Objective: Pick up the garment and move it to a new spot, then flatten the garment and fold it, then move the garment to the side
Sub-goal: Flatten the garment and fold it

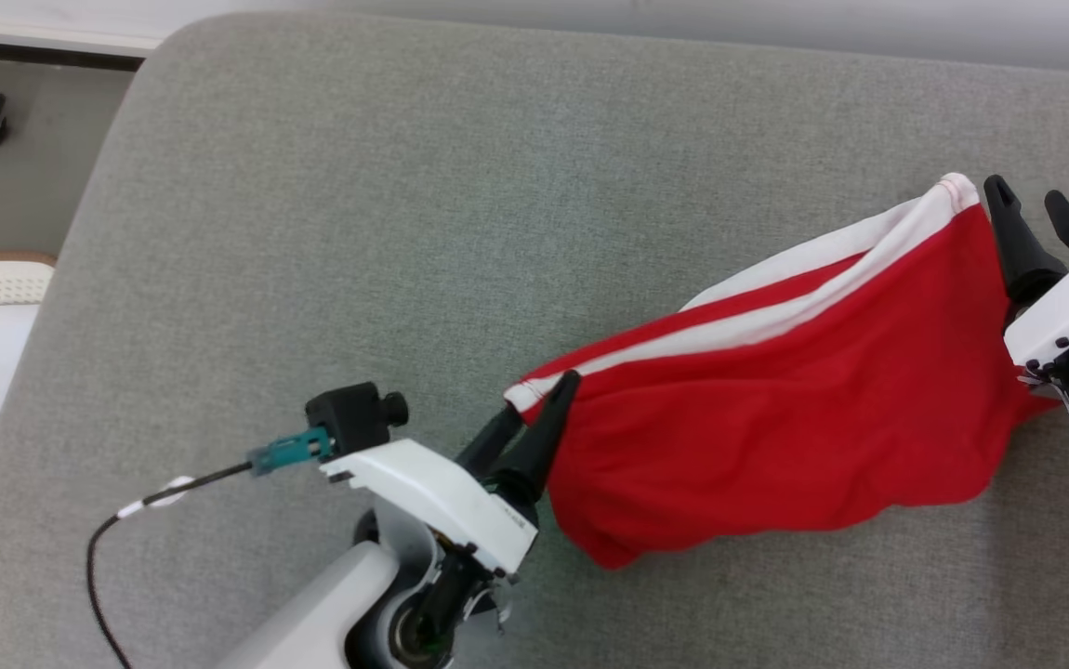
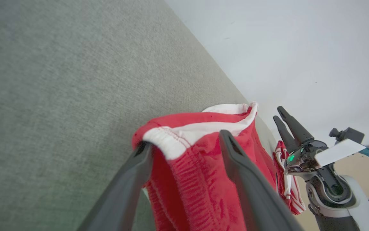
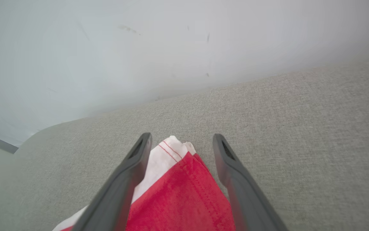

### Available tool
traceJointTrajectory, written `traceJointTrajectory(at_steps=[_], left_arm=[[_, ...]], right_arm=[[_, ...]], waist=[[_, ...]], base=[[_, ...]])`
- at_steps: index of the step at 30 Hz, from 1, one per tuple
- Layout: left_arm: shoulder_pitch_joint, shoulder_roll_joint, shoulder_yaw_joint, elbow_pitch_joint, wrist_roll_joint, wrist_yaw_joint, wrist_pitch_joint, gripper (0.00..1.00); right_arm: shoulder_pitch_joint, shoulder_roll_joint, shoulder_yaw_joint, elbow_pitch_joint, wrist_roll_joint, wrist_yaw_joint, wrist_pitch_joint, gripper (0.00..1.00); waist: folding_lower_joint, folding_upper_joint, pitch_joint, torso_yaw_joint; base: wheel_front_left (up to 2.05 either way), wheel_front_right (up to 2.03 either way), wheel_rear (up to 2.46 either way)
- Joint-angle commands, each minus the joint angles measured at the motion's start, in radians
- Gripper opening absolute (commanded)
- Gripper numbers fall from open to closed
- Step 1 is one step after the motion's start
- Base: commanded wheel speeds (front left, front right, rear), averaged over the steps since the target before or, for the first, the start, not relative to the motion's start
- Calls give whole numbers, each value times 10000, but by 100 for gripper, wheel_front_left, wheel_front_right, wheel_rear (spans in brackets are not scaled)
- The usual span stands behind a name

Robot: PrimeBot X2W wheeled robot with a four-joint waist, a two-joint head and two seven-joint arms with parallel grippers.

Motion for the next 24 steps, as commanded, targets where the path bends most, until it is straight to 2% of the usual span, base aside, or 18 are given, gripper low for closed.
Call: traceJointTrajectory(at_steps=[1, 6, 10, 14, 19, 24], left_arm=[[149, 280, -48, 1, 564, 157, -409, 100], [424, 575, -332, -122, 1769, 669, -1006, 100], [621, 641, -392, -310, 2341, 947, -1160, 100], [891, 760, -349, -471, 3226, 1418, -1265, 100], [1211, 821, 107, -769, 4860, 1963, -1311, 100], [1767, 669, 783, -1208, 6527, 2082, -1307, 100]], right_arm=[[185, -194, 176, -131, 110, -24, -278, 100], [780, -788, 920, -580, 61, -24, -685, 100], [1113, -1214, 1313, -832, -35, -24, -858, 100], [1452, -1620, 1678, -1056, -88, -24, -845, 100], [1733, -2212, 2348, -1286, -157, -24, -456, 100], [1829, -2842, 2925, -1361, -424, -24, -32, 100]], waist=[[-1, 0, -61, -81], [-1, 0, -213, -212], [-1, 0, -278, -290], [-1, 0, -380, -352], [-1, 0, -540, -312], [-1, 0, -648, -164]], base=[[0, 0, 0], [0, 0, 0], [0, 0, 0], [0, 0, 0], [0, 0, 0], [0, 0, 0]])
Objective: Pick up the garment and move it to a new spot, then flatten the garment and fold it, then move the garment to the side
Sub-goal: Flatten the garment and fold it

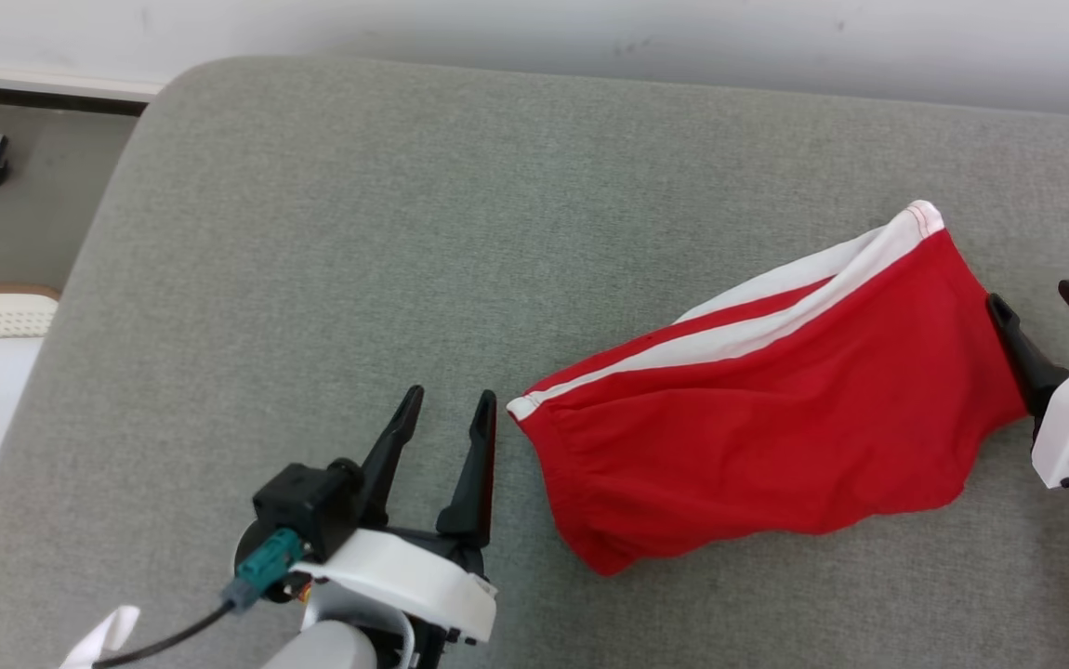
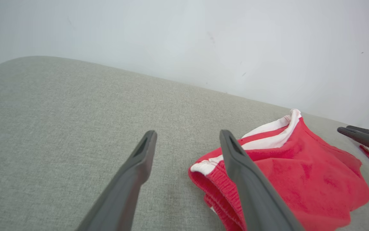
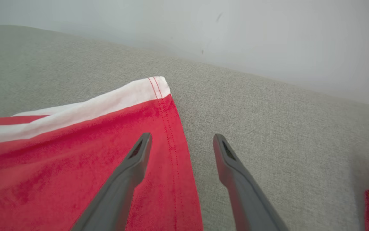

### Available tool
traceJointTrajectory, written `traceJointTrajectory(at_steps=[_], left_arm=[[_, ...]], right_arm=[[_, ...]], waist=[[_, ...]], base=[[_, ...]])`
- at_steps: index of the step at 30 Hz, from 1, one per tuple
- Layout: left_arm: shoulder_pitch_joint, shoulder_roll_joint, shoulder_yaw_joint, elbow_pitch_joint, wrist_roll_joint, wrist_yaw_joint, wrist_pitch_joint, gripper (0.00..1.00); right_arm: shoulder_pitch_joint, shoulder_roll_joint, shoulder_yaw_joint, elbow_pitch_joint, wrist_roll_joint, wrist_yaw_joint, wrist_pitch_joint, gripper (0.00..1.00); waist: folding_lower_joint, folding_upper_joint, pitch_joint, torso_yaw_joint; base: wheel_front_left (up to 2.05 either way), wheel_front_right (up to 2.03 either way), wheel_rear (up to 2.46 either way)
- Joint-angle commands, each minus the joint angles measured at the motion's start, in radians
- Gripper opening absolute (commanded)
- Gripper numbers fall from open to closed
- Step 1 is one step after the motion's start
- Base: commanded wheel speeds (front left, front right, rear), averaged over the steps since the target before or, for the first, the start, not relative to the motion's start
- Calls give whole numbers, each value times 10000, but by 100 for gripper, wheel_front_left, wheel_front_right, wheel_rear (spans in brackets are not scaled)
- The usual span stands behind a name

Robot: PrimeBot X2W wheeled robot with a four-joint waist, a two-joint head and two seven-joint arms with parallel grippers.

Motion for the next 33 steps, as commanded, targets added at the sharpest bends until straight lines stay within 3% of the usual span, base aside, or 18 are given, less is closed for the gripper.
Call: traceJointTrajectory(at_steps=[1, 13, 21, 22, 23, 24, 25, 33], left_arm=[[230, -106, 206, -150, 486, -61, -14, 100], [1546, -1343, 1631, -470, 3203, -1017, -13, 100], [2429, -2230, 2378, -188, 4144, -1908, -14, 100], [2499, -2319, 2486, -154, 4213, -2012, -14, 100], [2553, -2397, 2565, -126, 4283, -2118, -14, 100], [2600, -2460, 2618, -100, 4362, -2222, -14, 100], [2644, -2511, 2685, -57, 4439, -2320, -14, 100], [3046, -2761, 3209, 155, 4798, -2892, -15, 100]], right_arm=[[107, -85, 61, 47, -11, -24, 104, 100], [-447, -431, 68, 1267, -392, -24, 1097, 100], [-376, -349, 450, 1706, 723, -9, 1939, 100], [-368, -329, 498, 1727, 831, -9, 1974, 80], [-366, -316, 537, 1761, 929, -9, 1990, 38], [-364, -311, 569, 1808, 983, -7, 1971, 5], [-357, -284, 613, 1839, 1036, -9, 1977, 0], [-429, -169, 498, 1936, 1663, -10, 1571, 0]], waist=[[0, -1, -16, 103], [0, -1, 251, 876], [0, -1, 210, 1275], [0, -1, 199, 1302], [0, -1, 183, 1328], [0, -1, 168, 1349], [0, -1, 150, 1365], [0, -1, -120, 1130]], base=[[0, 0, 0], [0, 0, 0], [0, 0, 0], [0, 0, 0], [0, 0, 0], [0, 0, 0], [0, 0, 0], [0, 0, 0]])
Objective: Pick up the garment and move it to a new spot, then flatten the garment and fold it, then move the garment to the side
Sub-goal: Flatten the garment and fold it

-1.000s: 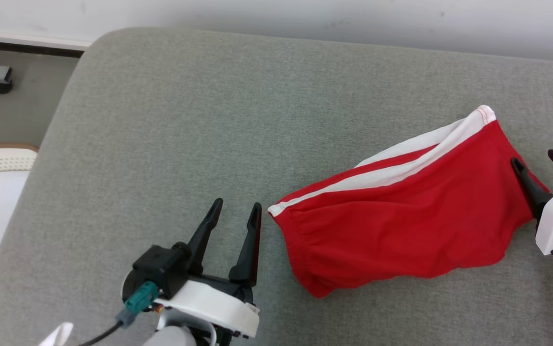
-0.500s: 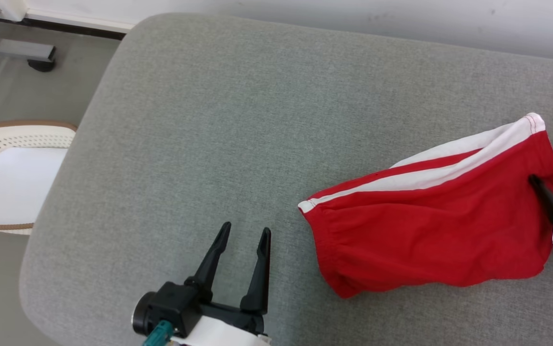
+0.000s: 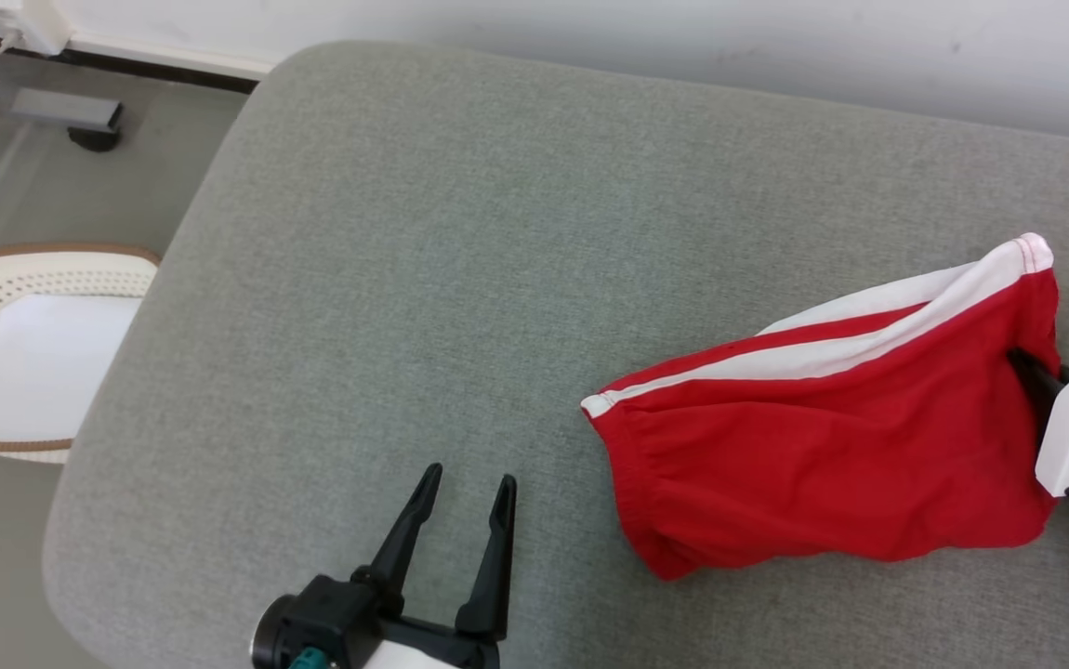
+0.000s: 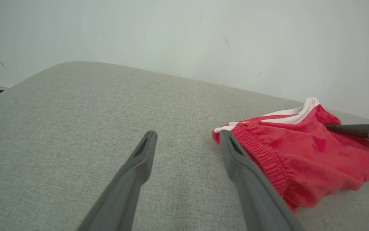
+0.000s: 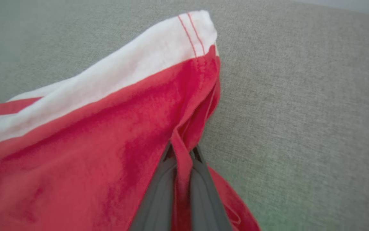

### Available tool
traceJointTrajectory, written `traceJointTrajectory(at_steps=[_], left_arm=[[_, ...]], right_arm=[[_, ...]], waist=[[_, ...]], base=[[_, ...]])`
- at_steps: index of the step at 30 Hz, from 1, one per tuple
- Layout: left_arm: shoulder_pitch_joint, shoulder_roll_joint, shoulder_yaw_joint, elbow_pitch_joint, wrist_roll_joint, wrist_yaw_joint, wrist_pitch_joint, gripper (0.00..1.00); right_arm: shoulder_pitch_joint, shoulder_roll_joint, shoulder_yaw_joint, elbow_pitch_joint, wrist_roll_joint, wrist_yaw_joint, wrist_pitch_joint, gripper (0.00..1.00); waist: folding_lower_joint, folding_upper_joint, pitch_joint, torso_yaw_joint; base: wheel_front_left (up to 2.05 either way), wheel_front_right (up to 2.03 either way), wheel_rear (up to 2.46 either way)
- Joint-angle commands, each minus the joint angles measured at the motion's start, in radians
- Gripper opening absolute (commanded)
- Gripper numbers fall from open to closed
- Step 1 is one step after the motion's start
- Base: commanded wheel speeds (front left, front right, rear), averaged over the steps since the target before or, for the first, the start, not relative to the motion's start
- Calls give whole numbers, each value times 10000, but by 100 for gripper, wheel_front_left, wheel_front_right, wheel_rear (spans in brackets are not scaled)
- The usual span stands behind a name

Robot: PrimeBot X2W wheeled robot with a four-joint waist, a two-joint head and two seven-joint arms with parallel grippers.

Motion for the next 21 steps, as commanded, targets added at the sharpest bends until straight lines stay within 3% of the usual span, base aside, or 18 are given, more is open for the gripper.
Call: traceJointTrajectory(at_steps=[1, 10, 21], left_arm=[[196, -14, 134, 61, 149, -123, -11, 100], [641, -53, 605, 277, 565, -498, -11, 100], [834, -70, 778, 298, 654, -692, -11, 100]], right_arm=[[139, 32, -35, 105, 155, 5, -90, 0], [534, -29, -506, 56, 615, 4, -580, 0], [1015, -42, -2390, 455, 239, 4, -1257, 0]], waist=[[0, 0, -155, -193], [0, 0, -713, -1057], [0, 0, -811, -1601]], base=[[0, 0, 0], [0, 0, 0], [0, 0, 0]])
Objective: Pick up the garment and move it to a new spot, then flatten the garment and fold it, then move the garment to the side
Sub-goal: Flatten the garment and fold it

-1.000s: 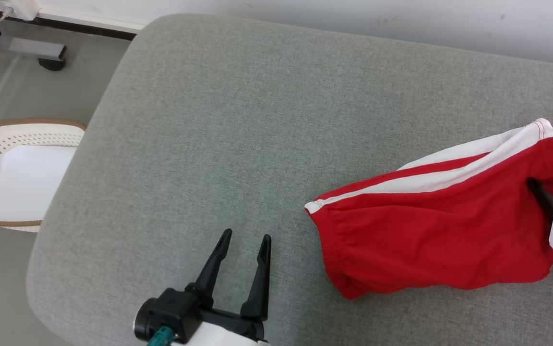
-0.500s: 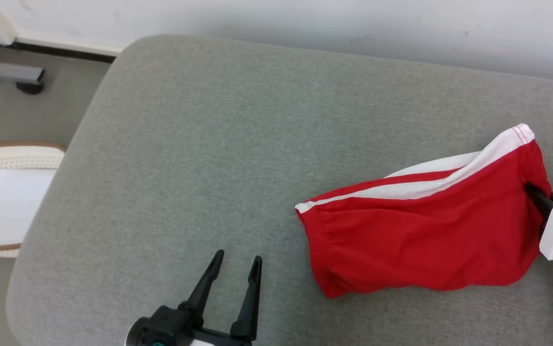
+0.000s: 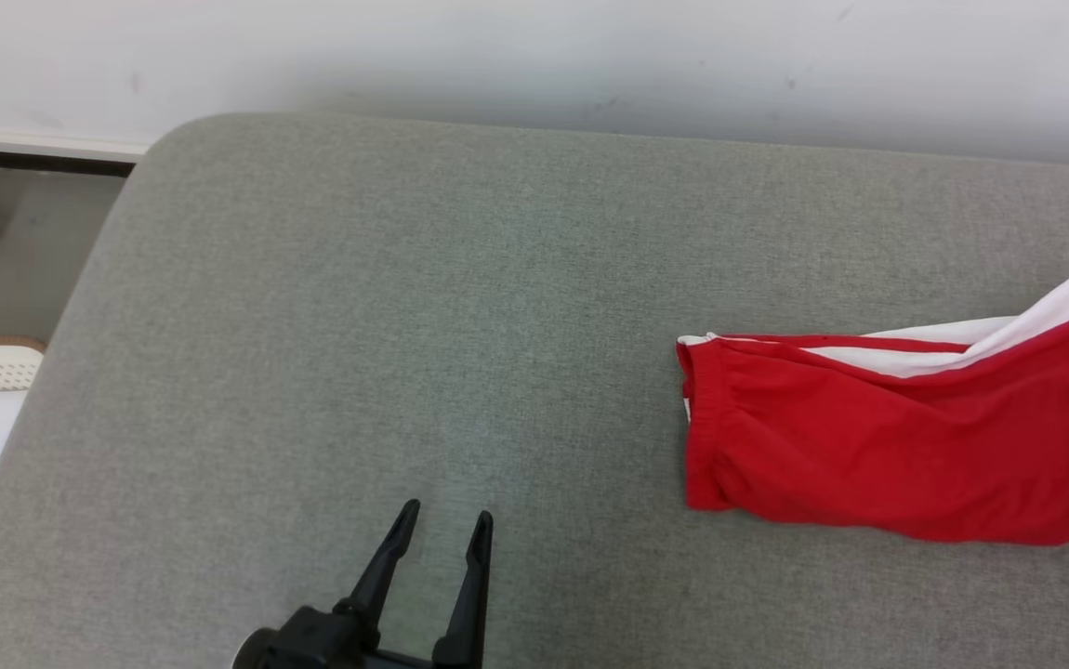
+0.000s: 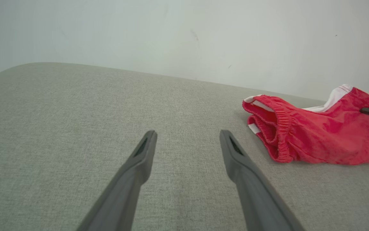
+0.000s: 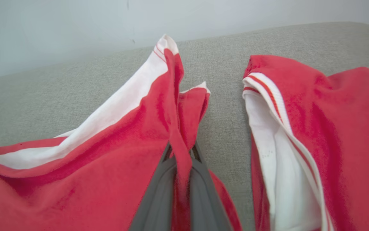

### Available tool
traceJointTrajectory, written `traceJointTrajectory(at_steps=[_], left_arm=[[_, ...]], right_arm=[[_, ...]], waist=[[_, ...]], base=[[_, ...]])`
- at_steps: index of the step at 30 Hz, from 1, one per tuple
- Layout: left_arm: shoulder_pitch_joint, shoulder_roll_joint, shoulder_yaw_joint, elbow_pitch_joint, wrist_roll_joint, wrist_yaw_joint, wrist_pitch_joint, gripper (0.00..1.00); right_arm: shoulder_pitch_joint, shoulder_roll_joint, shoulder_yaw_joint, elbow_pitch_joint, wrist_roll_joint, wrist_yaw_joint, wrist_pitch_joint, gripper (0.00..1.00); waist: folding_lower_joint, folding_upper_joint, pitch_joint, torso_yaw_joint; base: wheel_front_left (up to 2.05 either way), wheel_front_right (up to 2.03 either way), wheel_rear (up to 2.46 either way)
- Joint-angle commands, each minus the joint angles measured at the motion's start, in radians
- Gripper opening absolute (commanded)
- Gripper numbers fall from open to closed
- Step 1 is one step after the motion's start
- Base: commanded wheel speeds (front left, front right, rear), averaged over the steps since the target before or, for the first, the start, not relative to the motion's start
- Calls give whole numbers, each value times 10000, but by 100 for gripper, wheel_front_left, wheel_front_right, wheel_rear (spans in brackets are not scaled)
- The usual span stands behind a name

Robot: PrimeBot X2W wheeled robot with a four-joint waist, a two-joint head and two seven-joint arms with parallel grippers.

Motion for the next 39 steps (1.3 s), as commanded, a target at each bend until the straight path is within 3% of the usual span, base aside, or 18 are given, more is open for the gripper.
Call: traceJointTrajectory(at_steps=[1, 10, 12, 13, 16, 19, 28, 39], left_arm=[[135, 29, 40, 48, -6, -13, -11, 100], [153, 29, -85, 149, -242, 90, -11, 100], [228, 28, -47, 194, -315, 142, -11, 100], [228, 28, -47, 194, -315, 142, -11, 100], [210, 28, -21, 226, -368, 191, -11, 100], [122, 29, -50, 294, -373, 173, -11, 100], [100, 29, -188, 551, -419, 170, -11, 100], [265, 29, -271, 811, -415, 103, -11, 100]], right_arm=[[94, 106, -273, -75, -183, 0, -99, 0], [368, 1272, -519, -1568, -524, 0, 514, 0], [535, 2139, -290, -2482, -726, 1, 1017, 0], [535, 2139, -290, -2482, -726, 1, 1017, 0], [759, 3163, 206, -3197, -1139, 1, 1479, 0], [822, 3744, 765, -3485, -1417, 1, 1661, 0], [602, 3963, 2304, -2331, -993, 1, 608, 0], [-217, 3969, 2911, -723, -507, 2, -826, 0]], waist=[[0, 0, -27, -87], [0, 0, -186, -145], [0, 0, -237, -190], [0, 0, -237, -190], [0, 0, -238, -259], [0, 0, -222, -319], [0, 0, -352, -131], [0, 0, -423, -79]], base=[[0, 0, 0], [0, 0, 0], [0, 0, 0], [0, 0, 0], [0, 0, 0], [0, 0, 0], [0, 0, 0], [0, 0, 0]])
